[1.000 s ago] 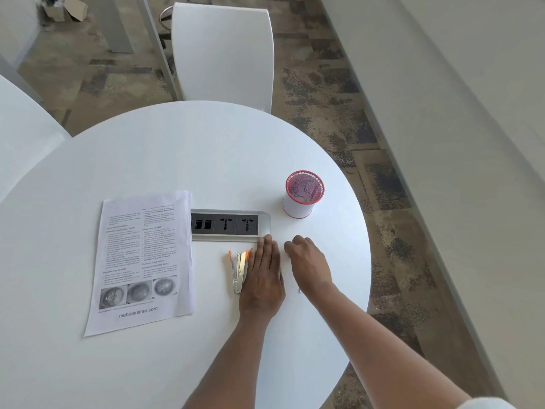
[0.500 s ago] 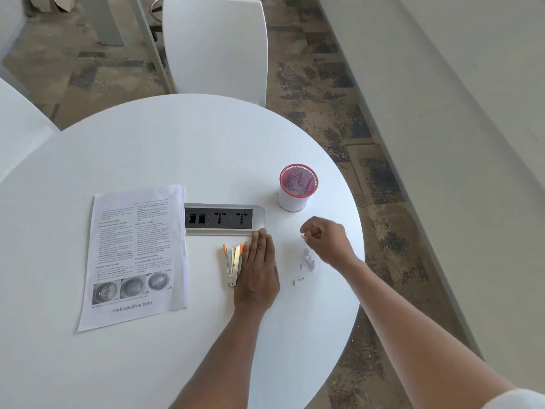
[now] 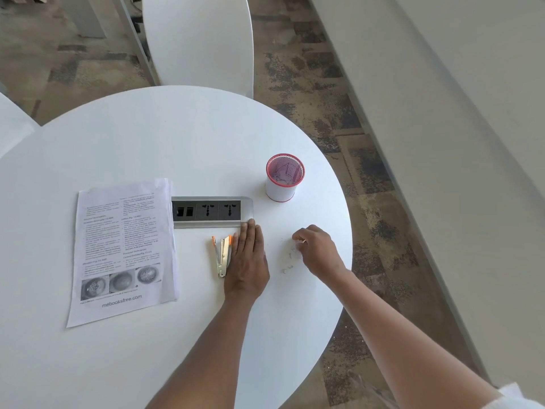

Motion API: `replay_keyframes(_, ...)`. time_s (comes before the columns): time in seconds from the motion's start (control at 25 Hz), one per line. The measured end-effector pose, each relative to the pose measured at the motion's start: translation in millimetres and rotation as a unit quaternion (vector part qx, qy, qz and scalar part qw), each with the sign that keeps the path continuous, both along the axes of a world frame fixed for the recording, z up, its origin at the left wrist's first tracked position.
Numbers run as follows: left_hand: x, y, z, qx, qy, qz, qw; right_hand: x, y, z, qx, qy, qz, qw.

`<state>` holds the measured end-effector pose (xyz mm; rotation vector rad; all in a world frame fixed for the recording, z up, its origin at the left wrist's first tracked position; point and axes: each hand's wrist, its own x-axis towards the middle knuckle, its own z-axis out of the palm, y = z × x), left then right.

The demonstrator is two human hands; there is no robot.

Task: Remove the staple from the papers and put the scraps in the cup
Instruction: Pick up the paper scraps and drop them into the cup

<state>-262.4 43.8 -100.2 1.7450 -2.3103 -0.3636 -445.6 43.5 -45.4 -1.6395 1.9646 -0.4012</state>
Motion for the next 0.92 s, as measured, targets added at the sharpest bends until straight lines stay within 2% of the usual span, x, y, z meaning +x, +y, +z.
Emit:
replay_keyframes(0.12, -1, 0, 0, -0.001, 0.0, 0.003, 1.0, 0, 4, 3, 0.036, 0.005, 0.048, 0.998)
replay_keyframes(0.36, -1, 0, 0, 0.003, 0.003, 0.002, 1.0, 15, 14, -4, -0.024, 0.13, 0.1, 0.986)
replay_keyframes(0.68, 0, 0, -2, 0.004, 0.001, -0.001, 1.0, 14, 7, -6, -0.016, 0.158, 0.107, 0.981)
replay_keyframes(0.8, 0, 0, -1, -0.001, 0.003, -0.001, 1.0, 12, 3, -4, -0.024, 0.071, 0.032, 0.997)
replay_keyframes(0.88, -1, 0, -1, -0.002, 0.005, -0.001, 1.0, 8, 0, 4, 0.005, -0.067, -0.094, 0.993)
replay_keyframes(0.92, -1, 0, -1, -0.003, 0.006, 0.0, 1.0, 4, -2, 10, 0.026, -0.141, -0.156, 0.977)
